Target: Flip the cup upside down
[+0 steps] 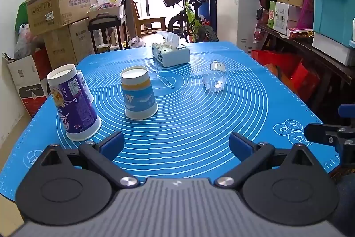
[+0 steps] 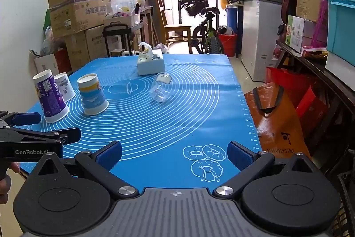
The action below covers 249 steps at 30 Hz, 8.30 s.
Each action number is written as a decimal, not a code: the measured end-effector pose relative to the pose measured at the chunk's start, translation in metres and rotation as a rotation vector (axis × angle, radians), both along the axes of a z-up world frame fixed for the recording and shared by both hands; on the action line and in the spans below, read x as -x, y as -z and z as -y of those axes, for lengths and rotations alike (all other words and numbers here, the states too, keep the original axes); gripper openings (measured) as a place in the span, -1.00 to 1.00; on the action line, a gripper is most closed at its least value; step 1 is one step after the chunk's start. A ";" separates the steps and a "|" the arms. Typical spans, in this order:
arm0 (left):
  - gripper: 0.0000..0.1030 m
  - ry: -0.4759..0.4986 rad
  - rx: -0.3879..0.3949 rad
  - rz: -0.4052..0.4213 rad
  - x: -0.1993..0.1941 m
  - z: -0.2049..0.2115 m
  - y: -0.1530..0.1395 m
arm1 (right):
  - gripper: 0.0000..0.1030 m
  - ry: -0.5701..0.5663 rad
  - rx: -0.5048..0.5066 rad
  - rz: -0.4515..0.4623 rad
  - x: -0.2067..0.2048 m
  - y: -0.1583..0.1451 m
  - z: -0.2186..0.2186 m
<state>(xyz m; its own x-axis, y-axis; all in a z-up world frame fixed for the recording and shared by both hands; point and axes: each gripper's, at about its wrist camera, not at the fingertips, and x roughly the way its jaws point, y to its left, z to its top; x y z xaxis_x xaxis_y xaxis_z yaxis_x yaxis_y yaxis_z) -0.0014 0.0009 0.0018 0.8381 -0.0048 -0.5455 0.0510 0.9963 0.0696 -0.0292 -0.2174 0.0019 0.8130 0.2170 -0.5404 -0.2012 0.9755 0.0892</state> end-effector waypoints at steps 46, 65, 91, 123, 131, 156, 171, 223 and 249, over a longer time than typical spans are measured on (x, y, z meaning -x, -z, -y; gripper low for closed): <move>0.93 0.011 -0.012 -0.001 0.000 0.004 0.001 | 0.95 0.001 0.009 0.003 -0.002 0.001 -0.002; 0.93 0.012 -0.012 -0.003 0.000 0.004 0.001 | 0.95 -0.002 0.011 0.004 -0.002 0.000 -0.003; 0.93 0.088 -0.014 0.012 -0.030 0.021 0.001 | 0.95 0.022 0.020 0.035 -0.028 -0.011 -0.003; 0.93 0.098 0.007 -0.041 -0.190 0.058 0.037 | 0.94 0.131 0.038 0.014 -0.171 0.020 0.025; 0.62 0.116 0.068 -0.069 -0.208 0.063 0.045 | 0.94 0.144 0.037 -0.002 -0.181 0.028 0.029; 0.11 0.176 0.054 -0.053 -0.123 0.048 0.012 | 0.94 0.112 0.037 0.021 -0.126 0.007 0.018; 0.12 0.092 0.065 -0.117 -0.085 0.023 0.035 | 0.94 0.049 0.016 -0.002 -0.077 0.009 -0.004; 0.85 -0.204 0.094 -0.017 -0.031 -0.097 0.017 | 0.94 -0.686 1.408 0.310 -0.038 0.006 -0.196; 0.85 -0.282 0.149 -0.039 -0.032 -0.137 0.033 | 0.53 -1.385 2.265 0.508 -0.029 0.121 -0.200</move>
<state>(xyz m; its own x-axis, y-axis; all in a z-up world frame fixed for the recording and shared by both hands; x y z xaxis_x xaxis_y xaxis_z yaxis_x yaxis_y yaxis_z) 0.0305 0.1384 -0.0313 0.7964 0.1422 -0.5878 -0.2288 0.9706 -0.0752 -0.0003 -0.0177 -0.1192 0.8547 0.1455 -0.4983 -0.0868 -0.9064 -0.4135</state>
